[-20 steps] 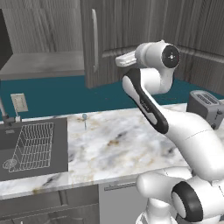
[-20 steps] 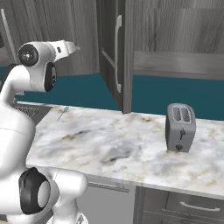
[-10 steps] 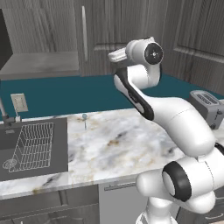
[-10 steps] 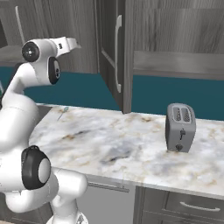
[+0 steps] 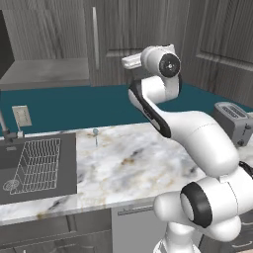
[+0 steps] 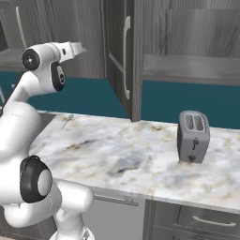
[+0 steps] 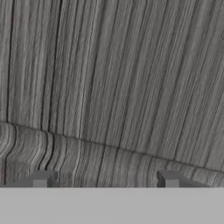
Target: Close all open cabinet doors.
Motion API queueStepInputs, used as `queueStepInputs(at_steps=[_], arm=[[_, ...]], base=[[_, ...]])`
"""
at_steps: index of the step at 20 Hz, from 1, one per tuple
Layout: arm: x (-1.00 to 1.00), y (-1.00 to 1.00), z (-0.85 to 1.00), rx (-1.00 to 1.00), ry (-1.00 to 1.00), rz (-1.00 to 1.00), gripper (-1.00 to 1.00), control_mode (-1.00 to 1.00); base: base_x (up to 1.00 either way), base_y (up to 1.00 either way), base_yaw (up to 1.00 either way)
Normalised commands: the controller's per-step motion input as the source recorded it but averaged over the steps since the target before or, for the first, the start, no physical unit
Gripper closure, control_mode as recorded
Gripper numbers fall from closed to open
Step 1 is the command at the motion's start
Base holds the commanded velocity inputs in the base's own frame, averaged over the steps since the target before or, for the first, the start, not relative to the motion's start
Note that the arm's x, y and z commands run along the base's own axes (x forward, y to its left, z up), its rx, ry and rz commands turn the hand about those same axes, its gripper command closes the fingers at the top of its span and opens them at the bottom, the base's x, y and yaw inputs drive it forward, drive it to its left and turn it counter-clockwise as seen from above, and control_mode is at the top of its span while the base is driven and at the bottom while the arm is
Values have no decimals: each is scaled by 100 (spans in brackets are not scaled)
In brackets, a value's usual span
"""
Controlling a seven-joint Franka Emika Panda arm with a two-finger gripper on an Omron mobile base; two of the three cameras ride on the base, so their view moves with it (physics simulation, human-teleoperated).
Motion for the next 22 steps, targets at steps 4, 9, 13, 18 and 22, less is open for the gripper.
queueStepInputs(at_steps=[4, 9, 13, 18, 22], arm=[[1, 0, 7, 0, 12, 0, -100, -100], [-22, 0, 26, 0, 7, -1, -100, -100], [-50, -17, 14, 0, 7, -16, -100, -100], [-28, -50, 0, 0, 9, -28, -100, -100], [-8, -68, 0, 0, 9, -30, -100, -100]], base=[[0, 0, 0], [0, 0, 0], [0, 0, 0], [0, 0, 0], [0, 0, 0]])
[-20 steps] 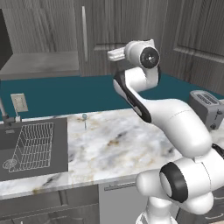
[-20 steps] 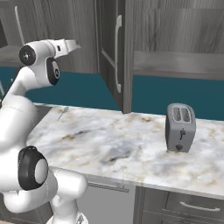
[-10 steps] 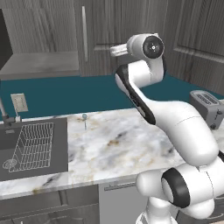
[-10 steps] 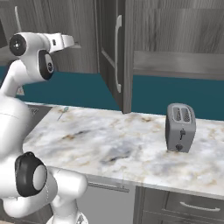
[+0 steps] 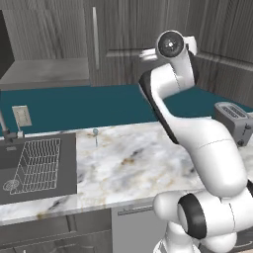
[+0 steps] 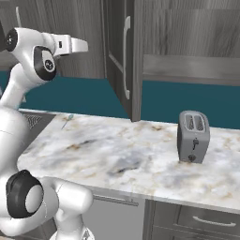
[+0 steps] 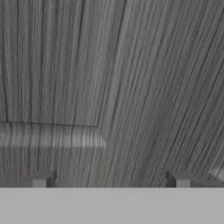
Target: Close all open cabinet doors.
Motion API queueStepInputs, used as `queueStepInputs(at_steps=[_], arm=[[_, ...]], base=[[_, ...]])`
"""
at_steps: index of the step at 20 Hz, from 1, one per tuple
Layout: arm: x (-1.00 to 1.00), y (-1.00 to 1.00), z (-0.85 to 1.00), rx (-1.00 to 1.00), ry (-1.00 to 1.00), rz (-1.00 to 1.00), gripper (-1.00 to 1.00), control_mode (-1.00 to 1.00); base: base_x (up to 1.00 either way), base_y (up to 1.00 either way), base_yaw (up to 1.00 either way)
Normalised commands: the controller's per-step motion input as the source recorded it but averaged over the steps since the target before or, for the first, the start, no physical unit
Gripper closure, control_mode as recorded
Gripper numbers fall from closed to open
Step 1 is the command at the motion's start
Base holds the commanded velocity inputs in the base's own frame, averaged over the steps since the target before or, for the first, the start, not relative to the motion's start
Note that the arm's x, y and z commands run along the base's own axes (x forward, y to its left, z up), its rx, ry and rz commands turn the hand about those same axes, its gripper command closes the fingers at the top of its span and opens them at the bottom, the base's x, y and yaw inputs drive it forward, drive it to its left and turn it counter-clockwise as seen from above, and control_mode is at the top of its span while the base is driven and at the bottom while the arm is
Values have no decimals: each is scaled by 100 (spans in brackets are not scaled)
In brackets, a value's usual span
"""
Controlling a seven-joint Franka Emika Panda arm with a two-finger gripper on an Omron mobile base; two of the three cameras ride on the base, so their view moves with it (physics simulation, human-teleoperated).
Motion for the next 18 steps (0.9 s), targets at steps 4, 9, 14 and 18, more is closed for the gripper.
queueStepInputs(at_steps=[4, 9, 14, 18], arm=[[-9, -75, 0, 0, 10, -29, -100, -100], [-24, -81, 0, 0, 10, -28, -100, -100], [-36, -87, 0, 0, 5, -26, -100, -100], [-30, -84, 0, 0, 1, -22, -100, -100]], base=[[0, 0, 0], [0, 0, 0], [0, 0, 0], [0, 0, 0]])
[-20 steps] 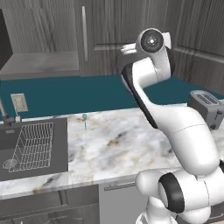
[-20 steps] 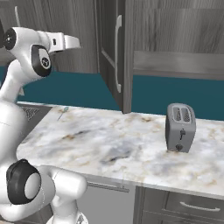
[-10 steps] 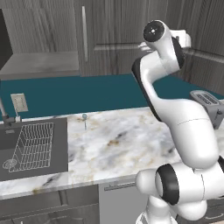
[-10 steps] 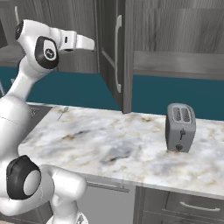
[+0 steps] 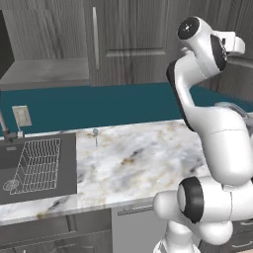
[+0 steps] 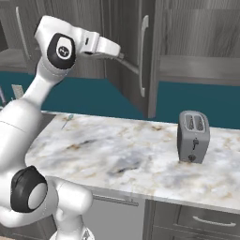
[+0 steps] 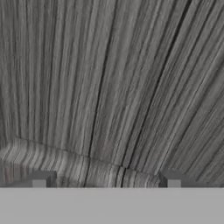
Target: Close all open cabinet doors.
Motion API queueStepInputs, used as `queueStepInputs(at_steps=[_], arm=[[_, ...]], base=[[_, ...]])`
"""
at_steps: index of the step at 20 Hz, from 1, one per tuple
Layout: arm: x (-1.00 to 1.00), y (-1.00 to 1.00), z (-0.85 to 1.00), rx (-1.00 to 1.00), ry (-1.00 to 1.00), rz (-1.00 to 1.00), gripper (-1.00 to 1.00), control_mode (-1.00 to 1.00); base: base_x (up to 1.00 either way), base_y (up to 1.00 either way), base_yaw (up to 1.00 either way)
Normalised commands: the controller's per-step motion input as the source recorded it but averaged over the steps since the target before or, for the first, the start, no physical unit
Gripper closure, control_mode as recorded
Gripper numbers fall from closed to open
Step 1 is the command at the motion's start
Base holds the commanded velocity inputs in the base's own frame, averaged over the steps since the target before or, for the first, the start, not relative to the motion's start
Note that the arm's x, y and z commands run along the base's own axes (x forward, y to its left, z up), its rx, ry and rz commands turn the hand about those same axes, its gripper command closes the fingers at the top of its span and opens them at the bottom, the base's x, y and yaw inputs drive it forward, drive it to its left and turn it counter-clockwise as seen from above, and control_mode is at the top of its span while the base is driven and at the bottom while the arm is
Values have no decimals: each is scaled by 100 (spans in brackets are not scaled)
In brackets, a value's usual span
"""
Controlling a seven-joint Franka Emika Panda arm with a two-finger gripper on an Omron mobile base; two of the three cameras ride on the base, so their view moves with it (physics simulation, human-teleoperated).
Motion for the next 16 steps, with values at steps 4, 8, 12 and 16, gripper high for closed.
queueStepInputs(at_steps=[4, 8, 12, 16], arm=[[2, -65, -1, 0, 0, -11, -100, -100], [45, -49, -12, 2, 0, 0, -100, -100], [64, -36, -29, 5, -1, 0, -100, -100], [52, -28, -31, 9, 0, 9, -100, -100]], base=[[0, 0, 0], [0, 0, 0], [0, 0, 0], [0, 0, 0]])
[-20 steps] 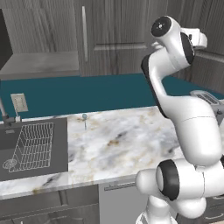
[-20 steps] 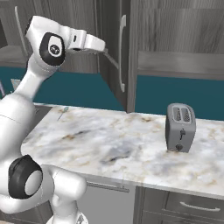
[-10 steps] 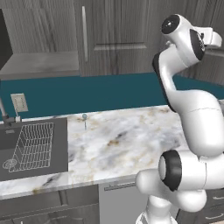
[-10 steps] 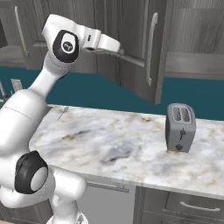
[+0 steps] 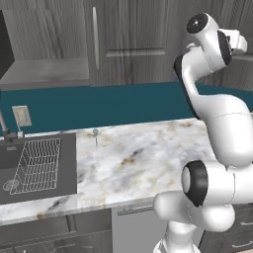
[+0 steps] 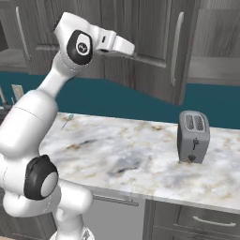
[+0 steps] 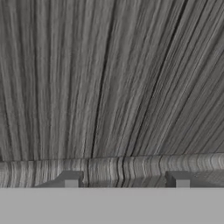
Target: Close all open cabinet doors.
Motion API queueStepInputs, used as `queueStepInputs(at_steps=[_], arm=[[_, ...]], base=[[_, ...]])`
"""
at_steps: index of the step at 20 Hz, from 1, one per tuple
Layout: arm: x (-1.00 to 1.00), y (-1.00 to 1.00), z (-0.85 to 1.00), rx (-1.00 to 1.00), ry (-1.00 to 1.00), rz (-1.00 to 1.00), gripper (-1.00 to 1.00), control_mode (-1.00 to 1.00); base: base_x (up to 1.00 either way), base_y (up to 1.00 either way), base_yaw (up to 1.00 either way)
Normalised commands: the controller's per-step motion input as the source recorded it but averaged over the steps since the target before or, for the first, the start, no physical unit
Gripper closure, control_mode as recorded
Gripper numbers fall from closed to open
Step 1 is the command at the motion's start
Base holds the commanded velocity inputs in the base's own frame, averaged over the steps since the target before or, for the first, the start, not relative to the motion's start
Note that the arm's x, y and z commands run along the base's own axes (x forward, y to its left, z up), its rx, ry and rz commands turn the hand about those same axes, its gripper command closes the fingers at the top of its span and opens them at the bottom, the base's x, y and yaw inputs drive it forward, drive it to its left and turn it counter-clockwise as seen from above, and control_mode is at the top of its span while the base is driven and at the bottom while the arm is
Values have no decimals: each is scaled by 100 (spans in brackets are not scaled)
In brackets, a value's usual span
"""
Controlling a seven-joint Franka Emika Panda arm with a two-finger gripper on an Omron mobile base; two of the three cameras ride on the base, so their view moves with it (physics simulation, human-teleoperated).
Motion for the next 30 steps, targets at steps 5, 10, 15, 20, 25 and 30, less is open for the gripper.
queueStepInputs(at_steps=[5, 10, 15, 20, 25, 30], arm=[[33, -45, -28, 14, -1, 18, -100, -100], [24, -47, -43, 16, -9, 26, -100, -100], [52, -30, -72, 16, -21, 35, -100, -100], [82, -12, -68, 15, -26, 40, -100, -100], [97, 0, -68, 10, -21, 39, -100, -100], [100, 0, -37, 6, 1, 29, -100, -100]], base=[[0, 0, 0], [0, 0, 0], [0, 0, 0], [0, 0, 0], [0, 0, 0], [0, 0, 0]])
